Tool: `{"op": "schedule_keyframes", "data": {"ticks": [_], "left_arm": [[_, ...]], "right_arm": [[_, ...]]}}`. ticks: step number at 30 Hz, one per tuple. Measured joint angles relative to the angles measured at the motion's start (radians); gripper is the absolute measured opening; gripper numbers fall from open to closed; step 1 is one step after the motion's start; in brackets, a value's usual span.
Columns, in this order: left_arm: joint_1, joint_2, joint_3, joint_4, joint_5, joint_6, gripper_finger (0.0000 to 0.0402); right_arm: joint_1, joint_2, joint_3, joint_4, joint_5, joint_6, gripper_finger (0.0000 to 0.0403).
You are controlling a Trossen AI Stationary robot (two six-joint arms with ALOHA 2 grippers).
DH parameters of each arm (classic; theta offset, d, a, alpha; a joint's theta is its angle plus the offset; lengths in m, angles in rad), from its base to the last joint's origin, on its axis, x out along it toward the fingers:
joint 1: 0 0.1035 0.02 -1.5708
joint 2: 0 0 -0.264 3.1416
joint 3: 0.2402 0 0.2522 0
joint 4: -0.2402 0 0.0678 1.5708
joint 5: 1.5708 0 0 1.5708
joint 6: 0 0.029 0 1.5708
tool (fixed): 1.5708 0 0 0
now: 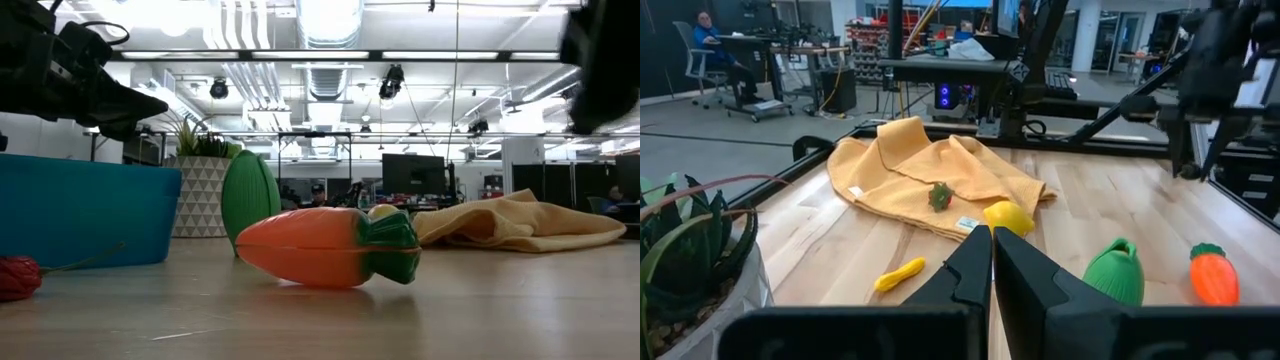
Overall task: Pick and placing Produce into tupperware
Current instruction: Put the black cherry into the blue bin
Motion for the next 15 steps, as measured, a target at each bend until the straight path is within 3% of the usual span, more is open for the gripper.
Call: {"op": "schedule_keyframes", "data": {"ticks": [7, 15], "left_arm": [[0.0, 0.003, 0.0, -0.001, 0.0, 0.0, 0.0], [0.0, 0.003, 0.0, -0.001, 0.0, 0.0, 0.0]], "right_arm": [[0.0, -0.041, -0.016, 0.085, 0.202, -0.206, 0.0107], [-0.002, -0.045, -0.04, 0.186, 0.305, -0.359, 0.0107]]}}
